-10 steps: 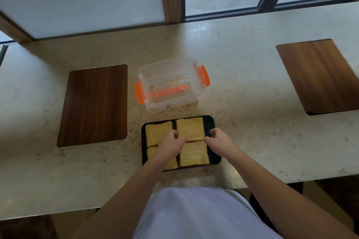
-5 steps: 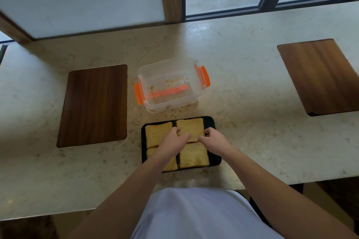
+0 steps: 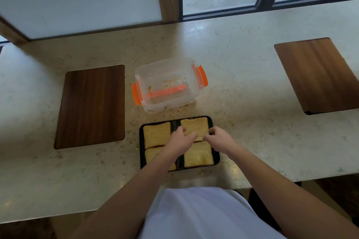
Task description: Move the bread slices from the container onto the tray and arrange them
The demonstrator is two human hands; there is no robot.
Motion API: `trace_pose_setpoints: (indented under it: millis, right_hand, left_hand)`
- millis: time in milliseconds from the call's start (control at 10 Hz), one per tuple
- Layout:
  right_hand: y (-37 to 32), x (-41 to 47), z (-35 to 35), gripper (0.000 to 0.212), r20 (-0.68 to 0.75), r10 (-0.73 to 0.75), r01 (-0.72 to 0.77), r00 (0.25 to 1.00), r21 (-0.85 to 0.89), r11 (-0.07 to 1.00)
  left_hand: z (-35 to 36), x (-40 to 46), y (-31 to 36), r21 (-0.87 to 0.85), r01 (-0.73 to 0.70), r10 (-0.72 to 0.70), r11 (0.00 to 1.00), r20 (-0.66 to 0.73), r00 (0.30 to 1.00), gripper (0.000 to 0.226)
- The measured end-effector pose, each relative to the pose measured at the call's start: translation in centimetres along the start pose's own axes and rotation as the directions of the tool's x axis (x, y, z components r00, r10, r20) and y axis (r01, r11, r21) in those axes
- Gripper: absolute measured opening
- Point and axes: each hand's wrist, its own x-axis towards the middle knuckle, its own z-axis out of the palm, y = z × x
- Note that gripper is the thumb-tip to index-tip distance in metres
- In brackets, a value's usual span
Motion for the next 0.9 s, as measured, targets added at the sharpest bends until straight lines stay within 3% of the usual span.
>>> trace_pose_setpoints:
  millis: [200,300,400,500,600,700,800,900]
  right_hand:
    - [-0.6,-0.2,-0.1,0.051,-0.004,0.026,-0.026,1.000,-0.023,0.999]
    - [-1.3,-0.5,-0.5,0.032,0.001,0.044,-0.044,0.999,-0.056,0.997]
    - [-2.0,-0.9,-0.9,0.036,-0.021,0.077,-0.079,0.997,-0.089,0.993]
    - [-3.1,-1.8,-0.6,0.060,-0.061,0.089,-0.096,0.994,-0.122,0.988]
    - [-4.4,-2.4,0.6,0.072,-0.103,0.027,-0.046,0.994,-0.189,0.981]
    - [-5.8,-3.5,2.1,0.071,-0.060,-0.005,-0.010,0.998,-0.249,0.969]
    - [-6.5,-4.6,3.2,0.055,-0.057,-0.037,0.020,0.998,-0.279,0.960]
    - [-6.4,-6.5,3.3,0.044,-0.136,-0.065,0.011,0.989,-0.367,0.930]
  left_hand:
    - [-0.7,-0.3,-1.1,-0.022,-0.064,0.064,0.998,0.013,0.998,0.075]
    - [-1.3,-0.7,-2.0,-0.032,-0.115,0.115,0.993,-0.011,0.993,0.067]
    - [-2.2,-0.7,-3.0,0.028,-0.172,0.173,0.985,-0.064,0.983,0.056]
    - [-2.9,-0.9,-3.4,0.131,-0.280,0.295,0.951,-0.114,0.949,0.050]
    - [-2.9,-1.4,-3.3,0.325,-0.405,0.465,0.855,-0.133,0.875,0.048]
    - [-2.8,-2.3,-3.0,0.506,-0.447,0.569,0.737,-0.110,0.815,0.045]
    - [-2.7,-2.7,-3.1,0.615,-0.425,0.606,0.664,-0.109,0.788,0.039]
    - [-2.4,-3.1,-4.0,0.637,-0.389,0.587,0.666,-0.125,0.800,0.043]
